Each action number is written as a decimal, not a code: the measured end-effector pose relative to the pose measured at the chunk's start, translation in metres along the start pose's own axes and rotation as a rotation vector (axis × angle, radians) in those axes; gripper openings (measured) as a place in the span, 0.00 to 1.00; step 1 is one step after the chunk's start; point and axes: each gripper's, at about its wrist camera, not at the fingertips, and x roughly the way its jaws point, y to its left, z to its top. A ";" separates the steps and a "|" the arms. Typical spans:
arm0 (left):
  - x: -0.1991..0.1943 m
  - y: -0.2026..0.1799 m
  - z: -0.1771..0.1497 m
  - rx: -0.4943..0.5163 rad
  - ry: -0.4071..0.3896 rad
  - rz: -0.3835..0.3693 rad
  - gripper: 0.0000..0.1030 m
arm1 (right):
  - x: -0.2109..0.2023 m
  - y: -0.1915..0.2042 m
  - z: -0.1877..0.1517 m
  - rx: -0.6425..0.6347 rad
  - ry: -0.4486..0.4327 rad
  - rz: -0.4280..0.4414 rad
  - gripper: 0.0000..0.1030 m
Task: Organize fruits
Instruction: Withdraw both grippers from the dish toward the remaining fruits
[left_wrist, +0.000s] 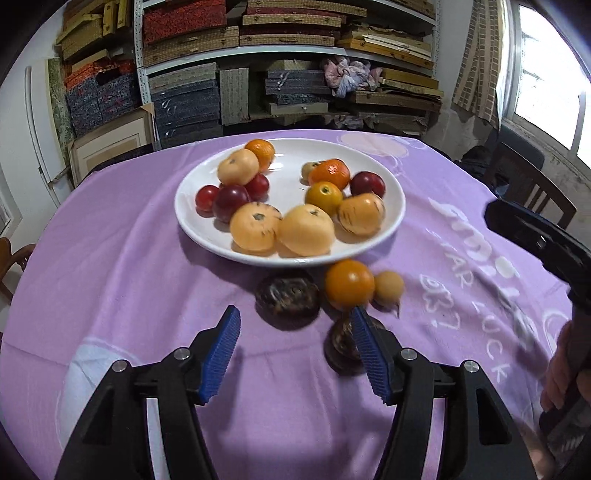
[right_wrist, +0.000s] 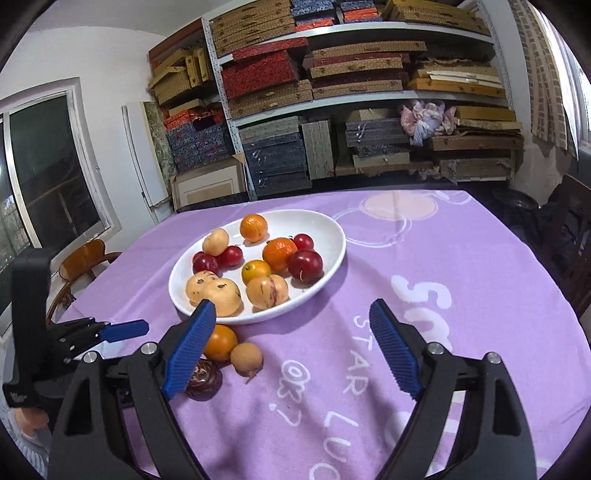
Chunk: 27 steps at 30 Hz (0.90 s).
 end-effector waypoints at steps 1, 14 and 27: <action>-0.002 -0.007 -0.005 0.020 -0.005 -0.010 0.61 | -0.001 -0.005 0.001 0.017 -0.005 0.005 0.81; 0.023 -0.026 -0.009 0.030 0.032 -0.074 0.61 | -0.001 -0.039 0.001 0.137 -0.004 -0.007 0.85; 0.030 -0.020 -0.009 -0.013 0.049 -0.174 0.43 | 0.002 -0.039 0.000 0.141 0.005 -0.024 0.91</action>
